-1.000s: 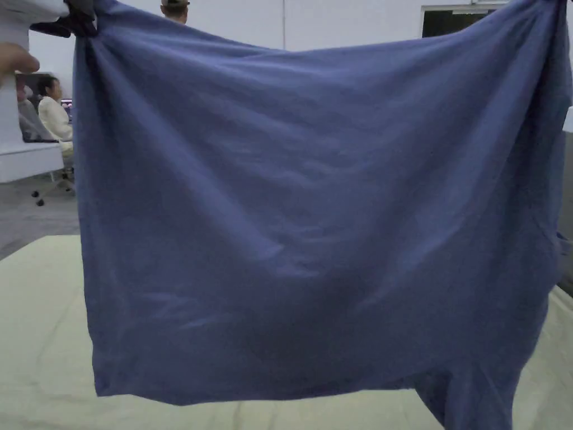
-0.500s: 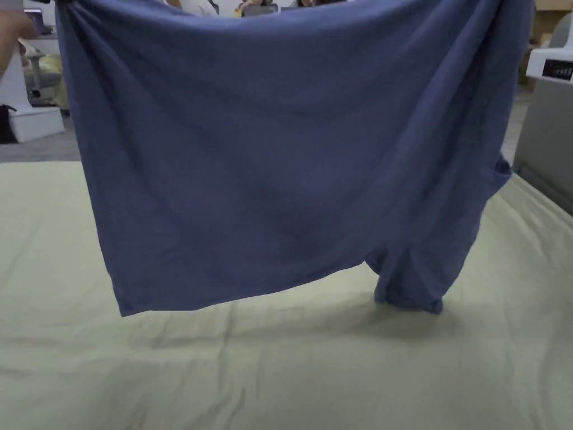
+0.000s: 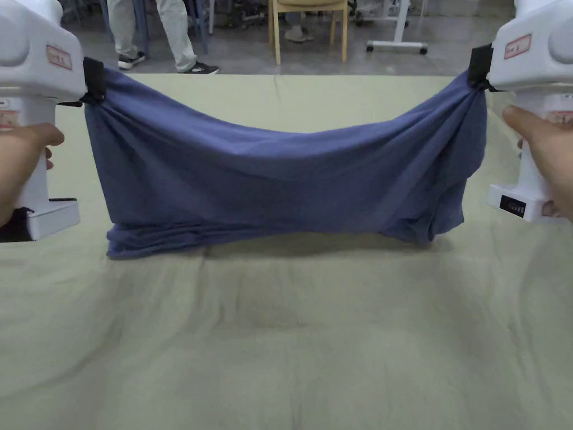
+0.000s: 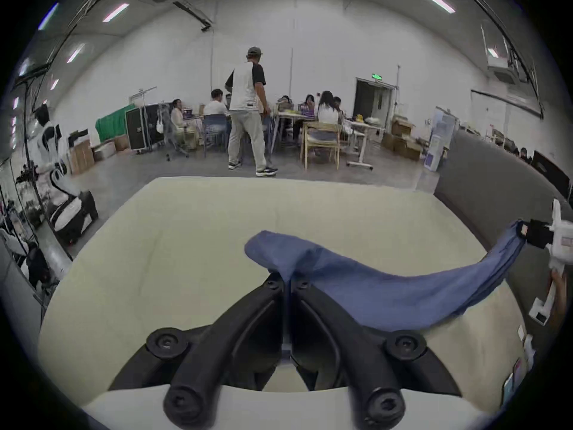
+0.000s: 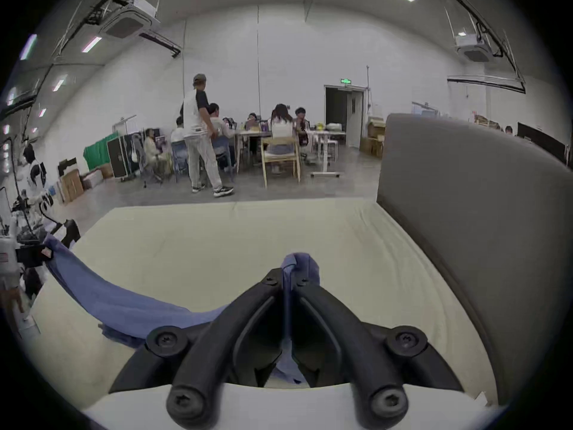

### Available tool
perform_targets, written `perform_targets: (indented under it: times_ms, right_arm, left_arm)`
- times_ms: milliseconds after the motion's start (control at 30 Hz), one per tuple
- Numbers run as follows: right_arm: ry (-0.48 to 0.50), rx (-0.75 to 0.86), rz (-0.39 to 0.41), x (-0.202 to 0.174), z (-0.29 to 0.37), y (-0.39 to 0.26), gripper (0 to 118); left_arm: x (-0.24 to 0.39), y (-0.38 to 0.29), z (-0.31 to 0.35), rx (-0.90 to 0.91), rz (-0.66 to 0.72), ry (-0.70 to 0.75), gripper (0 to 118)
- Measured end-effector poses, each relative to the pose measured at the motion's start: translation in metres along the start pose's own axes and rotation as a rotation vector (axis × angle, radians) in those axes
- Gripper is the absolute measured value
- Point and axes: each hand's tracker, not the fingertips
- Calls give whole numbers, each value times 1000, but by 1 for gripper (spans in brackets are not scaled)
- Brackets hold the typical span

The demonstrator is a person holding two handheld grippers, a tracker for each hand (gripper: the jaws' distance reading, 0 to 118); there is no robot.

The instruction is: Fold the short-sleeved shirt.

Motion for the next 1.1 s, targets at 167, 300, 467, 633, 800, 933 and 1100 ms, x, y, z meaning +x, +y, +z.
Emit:
perform_targets:
  times_ms: [167, 300, 467, 633, 800, 933, 1100]
  right_arm:
    - [26, -43, 38, 22, 45, -67, 5]
    - [65, -103, 20, 28, 100, -135, 5]
    - [98, -144, -23, 30, 173, -211, 5]
    - [116, -160, -13, 30, 240, -270, 5]
    - [116, -162, -18, 41, 292, -297, 5]
    - [106, -177, -21, 54, 327, -312, 5]
    - [88, -231, 7, 57, 363, -339, 5]
  left_arm:
    - [4, -64, 48, -15, -76, -71, 0]
    - [11, -120, 91, -65, -128, -78, 0]
    - [15, -186, 151, -101, -81, -111, 0]
    - [18, -240, 211, -134, -102, -119, 0]
    - [5, -279, 255, -172, -65, -109, 0]
    - [-11, -300, 275, -237, -30, -105, 0]
    - [-10, -332, 295, -340, -117, -59, 0]
